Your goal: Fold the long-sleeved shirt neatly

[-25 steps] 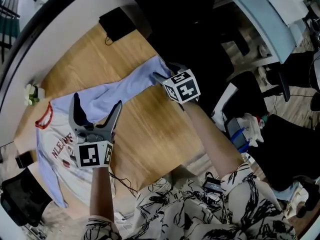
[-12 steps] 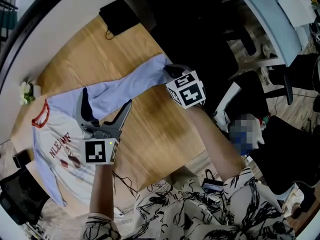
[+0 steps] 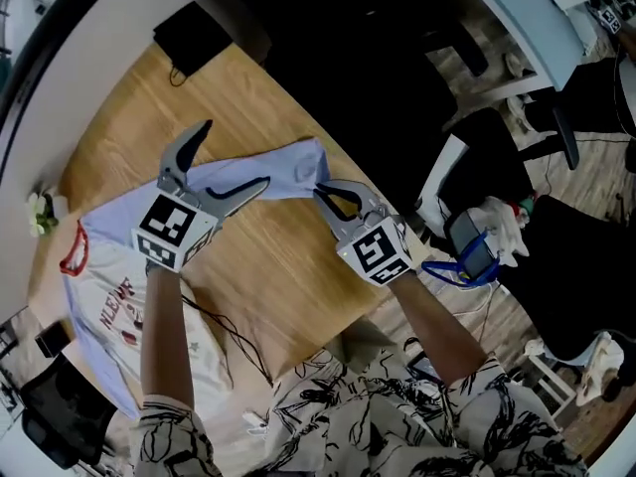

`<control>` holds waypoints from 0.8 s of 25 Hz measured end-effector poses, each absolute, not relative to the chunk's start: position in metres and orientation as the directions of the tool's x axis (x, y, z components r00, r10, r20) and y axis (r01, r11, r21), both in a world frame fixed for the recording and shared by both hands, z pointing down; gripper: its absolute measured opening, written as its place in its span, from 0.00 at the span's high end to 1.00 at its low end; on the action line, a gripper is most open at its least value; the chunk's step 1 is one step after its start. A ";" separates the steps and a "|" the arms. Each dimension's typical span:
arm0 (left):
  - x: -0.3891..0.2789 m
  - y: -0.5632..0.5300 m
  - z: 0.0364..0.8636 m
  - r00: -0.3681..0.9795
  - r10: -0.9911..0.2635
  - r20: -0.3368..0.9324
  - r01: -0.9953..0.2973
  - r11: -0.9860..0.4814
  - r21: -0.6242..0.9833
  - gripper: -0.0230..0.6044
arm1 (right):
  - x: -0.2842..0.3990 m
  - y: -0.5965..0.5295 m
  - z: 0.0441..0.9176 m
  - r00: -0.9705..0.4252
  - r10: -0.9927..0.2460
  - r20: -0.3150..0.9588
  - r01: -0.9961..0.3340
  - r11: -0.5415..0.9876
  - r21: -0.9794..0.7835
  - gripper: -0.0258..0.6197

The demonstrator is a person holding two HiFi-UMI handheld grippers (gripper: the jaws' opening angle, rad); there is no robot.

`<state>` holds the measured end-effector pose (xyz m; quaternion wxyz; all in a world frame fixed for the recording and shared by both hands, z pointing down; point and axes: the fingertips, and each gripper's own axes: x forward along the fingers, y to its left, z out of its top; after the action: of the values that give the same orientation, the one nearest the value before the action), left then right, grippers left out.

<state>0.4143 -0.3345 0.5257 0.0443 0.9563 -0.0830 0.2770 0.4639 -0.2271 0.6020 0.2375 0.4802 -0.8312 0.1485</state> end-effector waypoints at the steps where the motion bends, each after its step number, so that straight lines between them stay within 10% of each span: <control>1: 0.427 -0.331 0.539 0.809 -0.086 0.581 -0.131 -0.991 0.035 0.18 | 0.464 -0.223 0.609 -0.420 -0.720 0.552 -0.868 0.497 -0.013 0.91; 9: 0.508 -0.299 0.615 0.637 0.166 0.753 0.101 -0.986 0.132 0.53 | 0.465 -0.210 0.631 -0.370 -0.693 0.619 -0.863 0.502 0.046 0.91; 20: 0.523 -0.290 0.653 0.537 0.175 0.825 0.092 -0.985 0.148 0.93 | 0.469 -0.210 0.633 -0.335 -0.698 0.633 -0.880 0.472 0.055 0.91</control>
<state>0.5227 -0.2901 0.6528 0.0433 0.8756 0.0763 0.4750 0.4689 -0.2102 0.6326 0.3022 0.4912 -0.8030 0.1506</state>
